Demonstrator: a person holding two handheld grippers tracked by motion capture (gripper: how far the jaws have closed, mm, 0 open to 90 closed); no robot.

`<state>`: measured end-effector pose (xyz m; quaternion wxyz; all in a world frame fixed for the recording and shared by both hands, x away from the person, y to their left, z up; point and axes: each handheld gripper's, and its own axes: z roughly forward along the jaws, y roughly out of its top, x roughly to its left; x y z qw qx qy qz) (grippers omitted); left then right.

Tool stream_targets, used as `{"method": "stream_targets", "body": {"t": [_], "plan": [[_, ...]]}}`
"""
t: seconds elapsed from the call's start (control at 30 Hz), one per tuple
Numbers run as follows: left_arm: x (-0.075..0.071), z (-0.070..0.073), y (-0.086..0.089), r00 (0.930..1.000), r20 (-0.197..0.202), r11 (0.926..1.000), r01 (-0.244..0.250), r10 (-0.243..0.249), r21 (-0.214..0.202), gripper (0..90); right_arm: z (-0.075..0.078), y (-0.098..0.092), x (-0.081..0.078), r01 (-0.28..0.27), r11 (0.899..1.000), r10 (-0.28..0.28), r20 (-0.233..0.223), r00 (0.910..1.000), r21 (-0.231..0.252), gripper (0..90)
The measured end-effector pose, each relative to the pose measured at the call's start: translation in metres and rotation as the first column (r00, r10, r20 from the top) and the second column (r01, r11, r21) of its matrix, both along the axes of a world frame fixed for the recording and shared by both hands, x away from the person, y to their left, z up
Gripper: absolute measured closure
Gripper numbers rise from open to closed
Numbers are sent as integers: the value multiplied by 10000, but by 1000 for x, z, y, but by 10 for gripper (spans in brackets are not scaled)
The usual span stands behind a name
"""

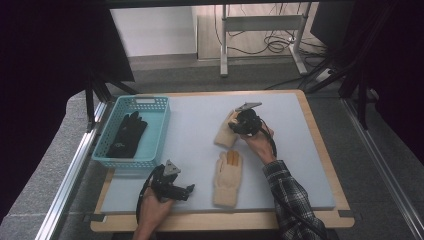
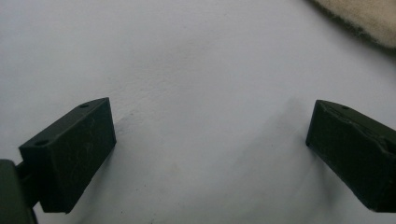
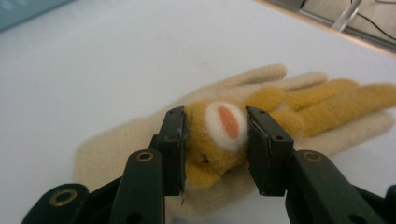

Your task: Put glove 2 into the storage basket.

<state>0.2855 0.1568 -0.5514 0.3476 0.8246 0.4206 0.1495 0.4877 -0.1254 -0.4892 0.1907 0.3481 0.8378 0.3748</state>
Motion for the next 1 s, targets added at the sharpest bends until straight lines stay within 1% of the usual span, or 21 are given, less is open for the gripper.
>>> {"method": "stream_targets", "body": {"t": [0.17,0.27,0.4,0.47,0.57,0.73,0.83,0.9,1.0], "plan": [[0,0,0,10000,9,10000,7,-7,8,16,22,-2,-16,-492,9980,486,164,9987,400,597],[0,0,0,10000,8,10000,5,-5,-5,16,35,-4,-30,-915,9935,906,160,9958,680,596],[0,0,0,10000,8,10000,4,-4,-13,16,48,-7,-52,-1462,9867,1451,192,9892,705,595],[0,0,0,10000,2,10000,3,-3,-4,16,52,-11,-67,-1772,9802,1767,136,9842,879,596],[0,0,0,10000,2,10000,2,-2,-4,16,52,-18,-90,-2146,9719,2149,67,9766,973,595],[0,0,0,10000,27,10000,-13,13,-20,16,42,-30,-125,-2608,9561,2659,-216,9637,1334,595],[0,0,0,10000,28,10000,-11,11,-19,16,36,-34,-141,-2906,9451,2987,-347,9537,1494,595],[0,0,0,10000,13,10000,-25,26,-40,16,32,-35,-152,-3126,9355,3231,-404,9455,1648,595],[0,0,0,10000,27,10000,-13,13,-17,16,24,-32,-164,-3356,9258,3482,-466,9363,1742,594]]}}
